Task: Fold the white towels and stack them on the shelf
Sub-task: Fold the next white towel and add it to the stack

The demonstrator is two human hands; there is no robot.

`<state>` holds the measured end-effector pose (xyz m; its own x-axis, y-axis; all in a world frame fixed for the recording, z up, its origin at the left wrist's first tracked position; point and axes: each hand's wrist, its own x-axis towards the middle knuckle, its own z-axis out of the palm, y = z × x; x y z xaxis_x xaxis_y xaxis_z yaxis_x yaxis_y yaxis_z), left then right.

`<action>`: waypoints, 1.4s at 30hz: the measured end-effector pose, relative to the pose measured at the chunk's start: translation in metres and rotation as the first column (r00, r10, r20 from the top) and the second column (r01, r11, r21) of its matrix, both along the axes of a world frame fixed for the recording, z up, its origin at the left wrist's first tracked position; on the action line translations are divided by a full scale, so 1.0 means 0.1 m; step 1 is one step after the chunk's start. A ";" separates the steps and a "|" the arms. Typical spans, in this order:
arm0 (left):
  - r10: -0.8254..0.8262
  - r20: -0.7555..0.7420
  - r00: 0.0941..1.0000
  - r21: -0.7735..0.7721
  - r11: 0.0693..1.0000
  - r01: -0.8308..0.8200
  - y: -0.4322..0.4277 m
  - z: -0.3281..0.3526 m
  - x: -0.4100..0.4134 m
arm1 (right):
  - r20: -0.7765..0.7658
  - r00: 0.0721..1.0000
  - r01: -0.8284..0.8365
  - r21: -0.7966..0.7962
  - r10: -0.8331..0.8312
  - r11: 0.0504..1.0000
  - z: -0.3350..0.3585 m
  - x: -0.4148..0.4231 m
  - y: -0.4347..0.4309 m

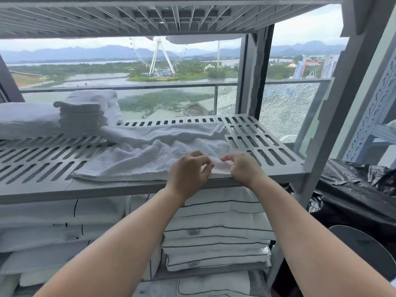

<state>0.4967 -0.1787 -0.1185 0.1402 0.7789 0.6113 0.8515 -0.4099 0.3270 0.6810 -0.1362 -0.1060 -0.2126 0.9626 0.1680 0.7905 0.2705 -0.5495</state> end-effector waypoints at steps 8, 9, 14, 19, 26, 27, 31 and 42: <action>0.271 -0.070 0.960 -0.052 0.960 -0.275 0.38 0.28 -0.88 | 0.018 0.993 0.102 0.395 -0.119 0.913 0.06 -0.51 0.11; 0.288 -0.080 0.954 -0.054 0.955 -0.293 0.46 0.30 -0.98 | 0.028 0.994 0.086 0.421 -0.108 0.903 0.10 -0.61 0.16; 0.325 -0.227 0.918 -0.142 0.922 -0.361 0.89 0.45 -1.52 | 0.116 0.979 0.110 0.389 -0.167 0.915 0.29 -1.06 0.56; 0.230 -0.571 0.788 -0.334 0.812 -0.479 1.24 0.59 -2.01 | 0.356 0.896 0.191 0.234 -0.266 0.953 0.36 -1.46 1.05; 0.378 -0.697 0.610 -0.166 0.742 -0.649 1.62 0.88 -2.41 | 0.417 0.812 0.387 0.139 -0.409 0.911 0.49 -1.72 1.52; 0.407 -0.687 0.602 -0.159 0.724 -0.671 1.67 0.93 -2.41 | 0.396 0.820 0.409 0.096 -0.412 0.907 0.54 -1.74 1.57; 0.458 -0.692 0.558 -0.129 0.682 -0.720 1.89 1.11 -2.34 | 0.349 0.856 0.427 -0.060 -0.382 0.902 0.73 -1.84 1.84; 0.333 -0.488 0.807 -0.278 0.817 -0.506 2.55 0.77 -2.37 | 0.185 0.962 0.173 0.154 -0.200 0.973 0.43 -1.93 2.73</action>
